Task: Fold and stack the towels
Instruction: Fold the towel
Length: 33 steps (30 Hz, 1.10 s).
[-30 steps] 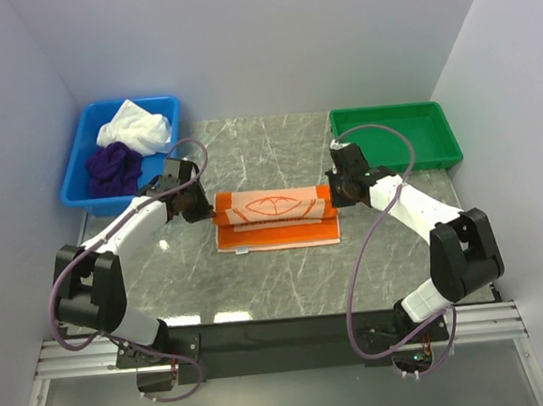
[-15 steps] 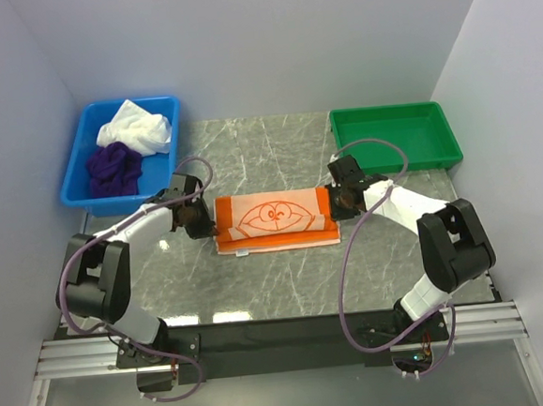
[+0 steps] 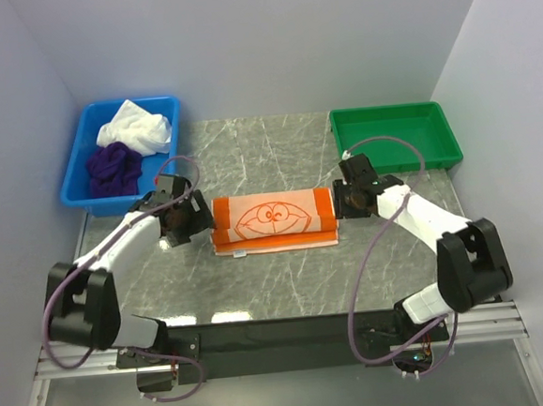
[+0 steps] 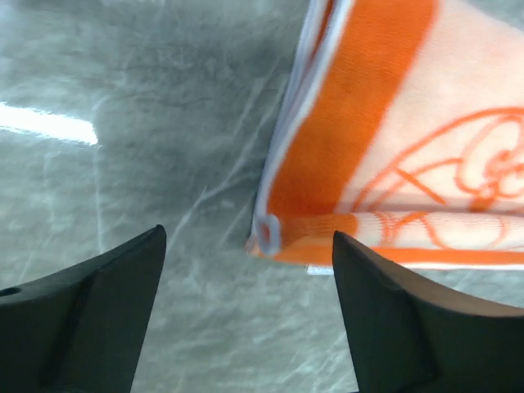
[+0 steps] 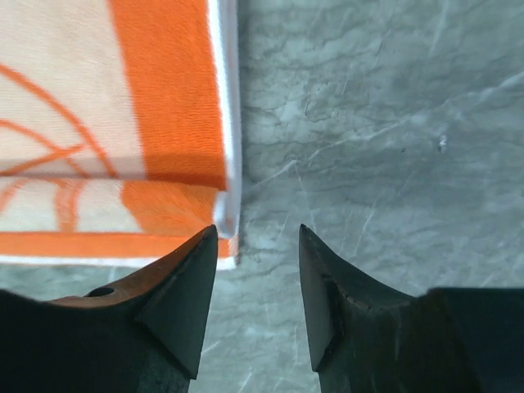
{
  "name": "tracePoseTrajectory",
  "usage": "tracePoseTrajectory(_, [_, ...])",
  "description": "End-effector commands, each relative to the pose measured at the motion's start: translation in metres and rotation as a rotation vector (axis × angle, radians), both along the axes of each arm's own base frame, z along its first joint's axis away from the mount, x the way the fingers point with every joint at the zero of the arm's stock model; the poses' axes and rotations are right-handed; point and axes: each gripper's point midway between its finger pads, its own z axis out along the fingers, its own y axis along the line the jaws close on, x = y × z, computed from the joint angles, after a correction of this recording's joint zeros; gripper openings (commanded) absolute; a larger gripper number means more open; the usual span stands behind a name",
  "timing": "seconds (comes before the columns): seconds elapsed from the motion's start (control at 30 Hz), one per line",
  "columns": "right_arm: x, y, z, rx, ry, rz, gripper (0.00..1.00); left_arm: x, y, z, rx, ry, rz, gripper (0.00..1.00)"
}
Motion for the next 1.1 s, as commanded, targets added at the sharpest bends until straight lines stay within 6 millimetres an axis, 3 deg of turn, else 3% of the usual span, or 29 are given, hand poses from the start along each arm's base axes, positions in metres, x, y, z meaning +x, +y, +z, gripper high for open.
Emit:
tracePoseTrajectory(0.0, [0.013, 0.013, 0.048, 0.083, -0.118, 0.014, 0.53, 0.014, 0.005, 0.056, 0.022, -0.146, 0.044, 0.92])
tracePoseTrajectory(0.1, [0.026, 0.027, 0.059, 0.134, -0.144, 0.032, 0.53, 0.025, -0.005, 0.079, 0.012, -0.19, 0.033, 0.93])
tracePoseTrajectory(0.17, [0.034, 0.034, 0.054, 0.134, -0.132, 0.039, 0.53, 0.029, -0.021, 0.084, 0.008, -0.199, -0.006, 0.93])
tracePoseTrajectory(0.2, [0.038, 0.045, 0.059, 0.156, -0.137, 0.062, 0.53, 0.033, -0.034, 0.081, 0.006, -0.188, -0.035, 0.91])
tracePoseTrajectory(0.3, [0.046, 0.06, 0.048, 0.168, -0.105, 0.078, 0.51, 0.041, -0.058, 0.067, 0.016, -0.143, -0.086, 0.85])
tracePoseTrajectory(0.4, [0.038, 0.07, 0.032, 0.16, -0.068, 0.096, 0.48, 0.029, -0.089, 0.049, 0.037, -0.096, -0.166, 0.74])
tracePoseTrajectory(0.53, [0.016, 0.077, 0.013, 0.17, -0.032, 0.116, 0.44, 0.007, -0.105, 0.026, 0.035, -0.063, -0.201, 0.65])
tracePoseTrajectory(0.67, [-0.013, 0.073, -0.014, 0.187, 0.017, 0.119, 0.43, -0.029, -0.09, -0.019, 0.056, 0.019, -0.18, 0.57])
tracePoseTrajectory(0.73, [-0.023, 0.072, -0.021, 0.206, 0.036, 0.115, 0.43, -0.034, -0.085, -0.024, 0.045, 0.005, -0.148, 0.54])
tracePoseTrajectory(0.87, [-0.046, 0.064, -0.049, 0.219, 0.114, 0.094, 0.42, -0.058, -0.071, -0.055, 0.05, 0.057, -0.112, 0.48])
tracePoseTrajectory(0.97, [-0.052, 0.054, -0.056, 0.234, 0.129, 0.059, 0.42, -0.069, -0.065, -0.068, 0.054, 0.093, -0.088, 0.45])
tracePoseTrajectory(1.07, [-0.048, 0.046, -0.047, 0.234, 0.085, 0.035, 0.42, -0.071, -0.057, -0.064, 0.07, 0.083, -0.06, 0.44])
